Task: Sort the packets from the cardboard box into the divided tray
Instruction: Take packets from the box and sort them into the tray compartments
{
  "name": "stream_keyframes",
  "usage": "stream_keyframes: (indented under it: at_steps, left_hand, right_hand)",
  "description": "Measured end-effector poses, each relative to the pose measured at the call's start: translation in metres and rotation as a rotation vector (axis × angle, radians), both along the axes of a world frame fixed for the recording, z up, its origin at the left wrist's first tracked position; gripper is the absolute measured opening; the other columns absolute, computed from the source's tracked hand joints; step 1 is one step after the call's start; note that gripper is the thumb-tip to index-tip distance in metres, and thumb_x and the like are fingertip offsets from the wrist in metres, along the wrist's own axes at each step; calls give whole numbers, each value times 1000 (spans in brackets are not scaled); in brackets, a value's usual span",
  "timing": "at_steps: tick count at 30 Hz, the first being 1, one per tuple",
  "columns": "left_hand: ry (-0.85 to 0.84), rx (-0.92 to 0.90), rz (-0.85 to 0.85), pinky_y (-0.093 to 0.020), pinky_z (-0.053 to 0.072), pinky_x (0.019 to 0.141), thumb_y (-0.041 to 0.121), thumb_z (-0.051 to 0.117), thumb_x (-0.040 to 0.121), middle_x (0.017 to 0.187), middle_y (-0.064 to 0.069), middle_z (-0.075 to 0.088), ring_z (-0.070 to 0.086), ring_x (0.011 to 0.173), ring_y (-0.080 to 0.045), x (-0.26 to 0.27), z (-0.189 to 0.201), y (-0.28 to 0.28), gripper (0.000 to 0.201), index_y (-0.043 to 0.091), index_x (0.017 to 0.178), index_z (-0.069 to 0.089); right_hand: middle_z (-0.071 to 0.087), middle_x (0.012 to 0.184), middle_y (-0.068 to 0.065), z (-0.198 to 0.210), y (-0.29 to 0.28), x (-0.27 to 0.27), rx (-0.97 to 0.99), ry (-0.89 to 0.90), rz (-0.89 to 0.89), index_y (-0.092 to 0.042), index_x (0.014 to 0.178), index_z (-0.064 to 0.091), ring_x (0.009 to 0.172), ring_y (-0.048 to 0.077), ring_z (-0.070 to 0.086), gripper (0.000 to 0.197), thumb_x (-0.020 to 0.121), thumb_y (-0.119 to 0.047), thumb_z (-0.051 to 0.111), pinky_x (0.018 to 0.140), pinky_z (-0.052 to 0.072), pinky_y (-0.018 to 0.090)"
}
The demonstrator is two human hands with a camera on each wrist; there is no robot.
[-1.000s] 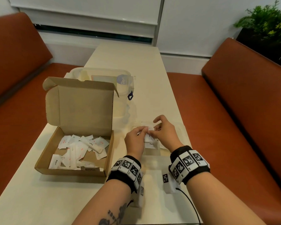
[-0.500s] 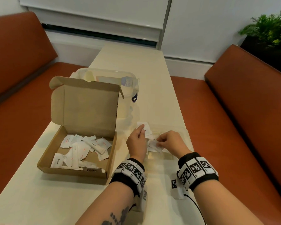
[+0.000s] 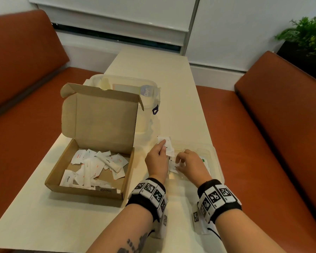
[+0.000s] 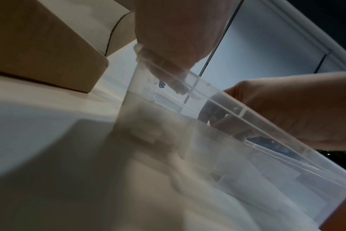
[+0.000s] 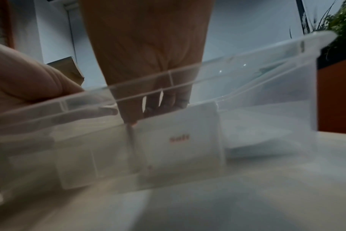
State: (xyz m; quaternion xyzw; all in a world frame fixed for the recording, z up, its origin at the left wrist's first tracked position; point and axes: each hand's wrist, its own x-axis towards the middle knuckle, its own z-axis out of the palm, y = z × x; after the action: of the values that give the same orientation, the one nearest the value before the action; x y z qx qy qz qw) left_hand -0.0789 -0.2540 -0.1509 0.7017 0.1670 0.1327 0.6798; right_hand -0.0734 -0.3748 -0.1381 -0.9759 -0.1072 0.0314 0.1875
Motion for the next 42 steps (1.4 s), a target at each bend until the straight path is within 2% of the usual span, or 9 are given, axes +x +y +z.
stream_keyframes:
  at_steps: [9, 14, 19, 25, 29, 31, 33, 38, 42]
  left_hand:
    - [13, 12, -34, -18, 42, 96, 6, 51, 96, 124, -1, 64, 53, 107, -4, -1, 1, 0, 29, 10, 121, 65]
    - [30, -47, -58, -38, 50, 97, 6, 51, 96, 115, -3, 67, 62, 108, -20, -2, 2, -1, 28, 12, 119, 67]
    - [30, -58, -58, -42, 50, 97, 6, 52, 95, 113, 2, 66, 62, 108, -23, -2, 2, -1, 27, 16, 114, 69]
    - [21, -103, -102, -44, 51, 95, 5, 54, 94, 120, -2, 65, 60, 111, -32, -3, 2, 0, 28, 24, 110, 68]
    - [-4, -168, -153, -20, 55, 70, 5, 58, 92, 112, -3, 67, 64, 101, -20, -3, 1, 1, 26, 27, 101, 67]
    - [-11, -160, -162, -16, 53, 64, 6, 61, 90, 106, -1, 67, 64, 96, -18, -3, 1, 1, 24, 28, 97, 68]
    - [-5, -168, -165, -15, 53, 62, 8, 64, 88, 101, 2, 66, 63, 91, -14, -2, 1, 1, 22, 28, 96, 68]
    - [5, -204, -187, -18, 54, 67, 10, 67, 87, 97, 8, 64, 62, 83, -5, -1, -3, 1, 25, 17, 111, 69]
    - [-1, -219, -205, -20, 55, 67, 4, 67, 85, 93, 5, 64, 61, 79, -8, -1, -5, 2, 26, 27, 97, 69]
  right_hand:
    - [54, 92, 0, -3, 2, 2, -54, 3, 30, -18, 97, 68, 83, 13, 49, 17, 81, -13, 70, 70, 42, 23]
    - [48, 89, -3, -5, 3, 4, -45, 9, -4, -14, 93, 60, 79, 13, 46, 16, 80, -13, 69, 69, 42, 25]
    - [46, 83, -4, -6, 2, 5, -28, 28, -11, -16, 85, 51, 74, 15, 46, 20, 78, -15, 70, 61, 32, 23]
    - [61, 79, 1, 7, 3, 4, 423, -51, -244, -11, 92, 60, 75, 19, 56, 10, 93, -11, 50, 67, 45, 30]
    - [59, 72, 0, 19, 8, 2, 681, 28, -311, -12, 81, 59, 65, 14, 55, 14, 84, -21, 69, 64, 47, 29]
    - [59, 70, 4, 20, 8, 0, 814, 129, -353, -10, 84, 57, 63, 16, 57, 20, 78, -15, 76, 62, 50, 32]
    - [61, 66, 4, 21, 6, -1, 940, 187, -408, -7, 87, 57, 59, 16, 59, 21, 77, -7, 76, 55, 50, 25]
    - [64, 66, 7, 23, 1, 2, 1002, 202, -464, -4, 80, 62, 58, 17, 58, 11, 78, -2, 73, 57, 50, 25]
    - [64, 70, 12, 21, 2, 1, 1003, 210, -475, -3, 81, 64, 59, 21, 58, 7, 82, -6, 70, 58, 52, 27]
